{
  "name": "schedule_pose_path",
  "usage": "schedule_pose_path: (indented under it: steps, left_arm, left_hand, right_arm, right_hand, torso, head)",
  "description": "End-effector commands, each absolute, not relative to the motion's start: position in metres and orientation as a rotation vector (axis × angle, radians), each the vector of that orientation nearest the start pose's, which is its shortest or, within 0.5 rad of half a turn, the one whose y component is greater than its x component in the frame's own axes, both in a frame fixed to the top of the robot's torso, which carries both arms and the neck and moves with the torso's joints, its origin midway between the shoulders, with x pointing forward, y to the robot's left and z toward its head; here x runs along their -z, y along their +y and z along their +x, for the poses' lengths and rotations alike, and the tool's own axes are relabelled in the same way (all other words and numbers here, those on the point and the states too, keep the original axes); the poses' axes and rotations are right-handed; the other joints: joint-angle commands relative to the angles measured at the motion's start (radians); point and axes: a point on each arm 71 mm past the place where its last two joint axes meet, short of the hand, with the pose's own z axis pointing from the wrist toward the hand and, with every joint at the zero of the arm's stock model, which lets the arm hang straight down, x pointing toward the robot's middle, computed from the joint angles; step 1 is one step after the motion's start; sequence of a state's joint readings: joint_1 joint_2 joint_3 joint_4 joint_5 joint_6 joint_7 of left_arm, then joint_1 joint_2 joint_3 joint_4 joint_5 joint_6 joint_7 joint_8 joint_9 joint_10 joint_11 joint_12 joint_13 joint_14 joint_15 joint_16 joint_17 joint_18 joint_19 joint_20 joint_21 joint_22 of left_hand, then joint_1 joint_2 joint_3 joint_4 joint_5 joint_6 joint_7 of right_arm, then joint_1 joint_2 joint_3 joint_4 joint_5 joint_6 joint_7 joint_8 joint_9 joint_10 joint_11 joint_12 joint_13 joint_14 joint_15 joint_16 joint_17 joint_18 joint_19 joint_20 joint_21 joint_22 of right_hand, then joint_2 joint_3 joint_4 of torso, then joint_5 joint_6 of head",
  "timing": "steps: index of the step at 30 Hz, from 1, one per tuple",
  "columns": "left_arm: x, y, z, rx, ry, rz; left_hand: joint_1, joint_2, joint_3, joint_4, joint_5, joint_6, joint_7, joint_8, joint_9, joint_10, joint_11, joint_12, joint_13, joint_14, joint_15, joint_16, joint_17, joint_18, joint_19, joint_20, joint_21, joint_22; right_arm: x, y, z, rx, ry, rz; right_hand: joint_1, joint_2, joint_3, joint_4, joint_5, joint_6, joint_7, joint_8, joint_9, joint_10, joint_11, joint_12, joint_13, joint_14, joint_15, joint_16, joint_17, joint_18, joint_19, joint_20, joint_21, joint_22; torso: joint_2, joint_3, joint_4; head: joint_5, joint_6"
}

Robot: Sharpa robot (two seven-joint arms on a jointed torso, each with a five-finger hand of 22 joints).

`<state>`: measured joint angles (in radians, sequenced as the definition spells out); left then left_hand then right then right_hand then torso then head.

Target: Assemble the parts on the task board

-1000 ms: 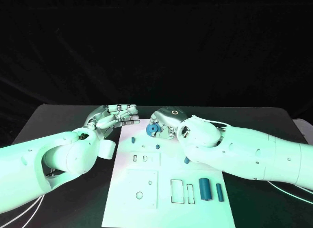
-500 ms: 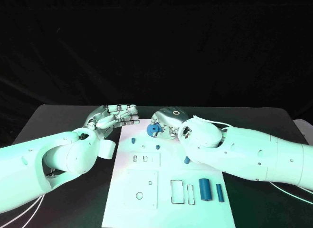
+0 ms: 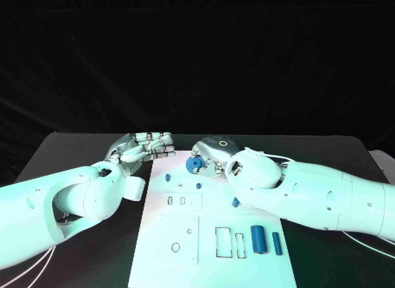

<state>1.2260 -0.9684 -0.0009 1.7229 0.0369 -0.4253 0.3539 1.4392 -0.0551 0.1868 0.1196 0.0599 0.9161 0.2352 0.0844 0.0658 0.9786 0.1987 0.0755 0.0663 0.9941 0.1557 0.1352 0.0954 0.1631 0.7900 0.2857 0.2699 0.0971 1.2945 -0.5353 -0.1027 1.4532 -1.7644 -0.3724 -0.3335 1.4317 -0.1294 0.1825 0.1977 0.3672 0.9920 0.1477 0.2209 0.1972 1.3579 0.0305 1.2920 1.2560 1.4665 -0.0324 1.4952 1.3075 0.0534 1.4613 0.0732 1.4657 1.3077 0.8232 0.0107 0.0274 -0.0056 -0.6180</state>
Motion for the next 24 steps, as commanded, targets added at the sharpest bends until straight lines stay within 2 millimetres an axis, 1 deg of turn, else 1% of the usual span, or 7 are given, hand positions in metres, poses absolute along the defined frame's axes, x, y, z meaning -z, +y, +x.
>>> schedule_pose_path:
  steps: [1, 5, 11, 21, 23, 24]
  left_arm:
    - [0.1396, 0.2171, 0.4622, 1.546, 1.362, -1.157]
    - [0.1397, 0.2175, 0.4626, 1.544, 1.36, -1.158]
    - [0.1397, 0.2178, 0.4627, 1.542, 1.359, -1.158]
    - [0.1398, 0.2181, 0.4628, 1.541, 1.36, -1.159]
    - [0.1398, 0.2181, 0.4628, 1.541, 1.36, -1.159]
    - [0.1399, 0.2181, 0.4628, 1.541, 1.36, -1.159]
  left_hand:
    - [-0.001, 0.007, 0.0, -0.005, 0.001, -0.006, 0.013, -0.006, 0.0, -0.007, 0.0, -0.006, 0.0, -0.003, 0.003, -0.004, -0.001, 0.017, -0.004, 0.002, -0.003, -0.001]
    - [-0.001, 0.007, 0.0, -0.005, 0.001, -0.006, 0.013, -0.006, 0.0, -0.007, 0.0, -0.006, 0.0, -0.003, 0.003, -0.004, -0.001, 0.017, -0.004, 0.002, -0.003, -0.001]
    - [-0.001, 0.007, 0.0, -0.005, 0.001, -0.006, 0.013, -0.006, 0.0, -0.007, 0.0, -0.006, 0.0, -0.003, 0.003, -0.004, -0.001, 0.017, -0.004, 0.002, -0.003, -0.001]
    - [-0.001, 0.007, 0.0, -0.005, 0.001, -0.006, 0.013, -0.006, 0.0, -0.007, 0.0, -0.006, 0.0, -0.003, 0.003, -0.004, -0.001, 0.017, -0.004, 0.002, -0.003, -0.001]
    - [-0.001, 0.007, 0.0, -0.005, 0.001, -0.006, 0.013, -0.006, 0.0, -0.007, 0.0, -0.006, 0.0, -0.003, 0.003, -0.004, -0.001, 0.017, -0.004, 0.002, -0.003, -0.001]
    - [-0.001, 0.007, 0.0, -0.005, 0.001, -0.007, 0.013, -0.007, 0.0, -0.008, 0.0, -0.007, 0.0, -0.004, 0.003, -0.005, -0.002, 0.016, -0.005, 0.002, -0.003, -0.002]
  right_arm:
    - [0.1555, -0.0693, 0.4899, -0.504, 1.447, -0.43]
    - [0.1548, -0.0686, 0.4885, -0.506, 1.437, -0.43]
    - [0.1541, -0.0682, 0.4875, -0.507, 1.428, -0.428]
    - [0.1536, -0.0678, 0.4873, -0.507, 1.421, -0.425]
    - [0.1535, -0.0679, 0.4876, -0.507, 1.42, -0.424]
    - [0.1535, -0.0679, 0.4879, -0.507, 1.418, -0.423]
  right_hand:
    - [-0.009, 0.003, 0.006, 0.001, -0.003, 0.04, -0.035, 0.0, 0.002, 0.005, 0.0, 0.003, 0.001, 0.07, -0.004, 0.005, 0.101, -0.017, 0.009, 0.001, 0.003, 0.131]
    - [-0.012, -0.001, 0.007, 0.001, -0.004, 0.042, -0.035, 0.0, 0.002, 0.006, 0.0, 0.003, 0.002, 0.07, -0.005, 0.005, 0.1, -0.018, 0.01, 0.001, 0.003, 0.133]
    - [-0.017, -0.005, 0.008, 0.002, -0.005, 0.041, -0.035, -0.002, 0.002, 0.006, 0.0, 0.003, 0.001, 0.07, -0.005, 0.004, 0.1, -0.017, 0.01, 0.001, 0.003, 0.133]
    - [-0.025, -0.012, 0.009, 0.004, -0.006, 0.038, -0.033, -0.007, 0.0, 0.005, 0.001, 0.001, 0.0, 0.07, -0.004, 0.004, 0.1, -0.017, 0.009, 0.001, 0.002, 0.132]
    - [-0.031, -0.016, 0.01, 0.005, -0.008, 0.033, -0.031, -0.012, -0.002, 0.004, 0.002, -0.001, -0.001, 0.07, -0.003, 0.004, 0.099, -0.017, 0.008, 0.002, 0.001, 0.131]
    - [-0.041, -0.023, 0.009, 0.009, -0.02, 0.005, -0.022, -0.032, -0.01, -0.003, 0.009, -0.009, -0.009, 0.07, 0.001, 0.004, 0.099, -0.017, 0.008, 0.004, 0.0, 0.13]
  torso:
    - [0.0, -0.0006, 0.0007]
    - [0.0, 0.0003, 0.0]
    - [0.0, -0.0007, 0.0002]
    - [0.0, -0.0003, 0.0004]
    - [0.0, -0.0001, 0.0001]
    - [0.0, -0.0001, 0.0]
  head:
    - [-0.001, 0.0]
    - [0.001, 0.002]
    - [0.0, 0.003]
    - [0.0, 0.004]
    - [-0.001, 0.005]
    - [-0.001, 0.005]
